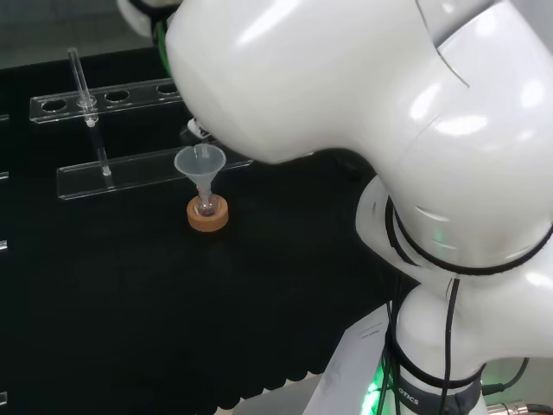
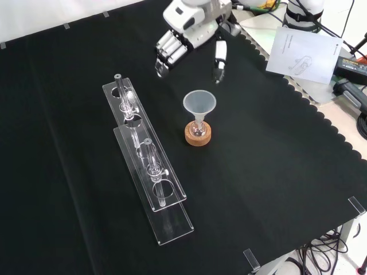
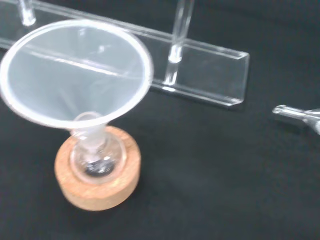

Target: Pick up the weighing funnel.

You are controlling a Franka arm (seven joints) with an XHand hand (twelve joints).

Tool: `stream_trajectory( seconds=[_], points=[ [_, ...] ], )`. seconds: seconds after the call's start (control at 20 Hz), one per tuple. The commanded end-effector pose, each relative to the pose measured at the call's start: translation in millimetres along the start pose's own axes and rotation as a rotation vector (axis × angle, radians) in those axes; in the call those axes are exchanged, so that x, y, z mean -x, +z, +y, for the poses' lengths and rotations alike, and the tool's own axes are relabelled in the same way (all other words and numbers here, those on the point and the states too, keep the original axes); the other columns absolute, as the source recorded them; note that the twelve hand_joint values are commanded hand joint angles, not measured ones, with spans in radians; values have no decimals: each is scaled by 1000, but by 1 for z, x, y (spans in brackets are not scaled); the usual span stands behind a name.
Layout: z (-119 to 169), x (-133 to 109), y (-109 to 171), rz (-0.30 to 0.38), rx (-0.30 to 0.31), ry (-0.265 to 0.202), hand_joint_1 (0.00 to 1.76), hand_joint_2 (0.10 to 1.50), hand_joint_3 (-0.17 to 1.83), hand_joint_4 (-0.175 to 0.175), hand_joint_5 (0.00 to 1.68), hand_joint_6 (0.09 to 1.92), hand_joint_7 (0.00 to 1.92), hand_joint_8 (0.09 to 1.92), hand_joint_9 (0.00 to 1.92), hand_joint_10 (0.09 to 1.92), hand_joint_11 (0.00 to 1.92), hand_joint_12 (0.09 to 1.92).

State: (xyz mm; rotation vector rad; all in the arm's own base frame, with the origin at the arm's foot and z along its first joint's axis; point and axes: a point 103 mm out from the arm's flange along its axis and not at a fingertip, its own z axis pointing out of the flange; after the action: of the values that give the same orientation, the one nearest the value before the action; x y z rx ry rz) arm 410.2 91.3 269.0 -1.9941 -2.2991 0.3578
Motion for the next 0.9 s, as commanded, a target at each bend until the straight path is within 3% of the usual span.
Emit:
stream_trajectory(
  seconds=[0.05,0.3,0.45,0.55,0.9],
  points=[
    [-7,36,-2,38,-5,7,499,728,125,-52,238,87,27,680,272,772,230,1492],
    [-5,68,-2,62,23,48,521,738,127,-56,279,87,105,704,365,732,274,1465],
    [-2,83,1,63,15,73,608,753,143,-55,358,87,195,709,465,683,333,1424],
    [2,94,4,102,13,90,674,756,163,-53,413,87,249,703,507,654,360,1402],
    [25,130,26,98,-28,116,779,751,219,-50,497,87,324,693,574,616,404,1366]
  ],
)
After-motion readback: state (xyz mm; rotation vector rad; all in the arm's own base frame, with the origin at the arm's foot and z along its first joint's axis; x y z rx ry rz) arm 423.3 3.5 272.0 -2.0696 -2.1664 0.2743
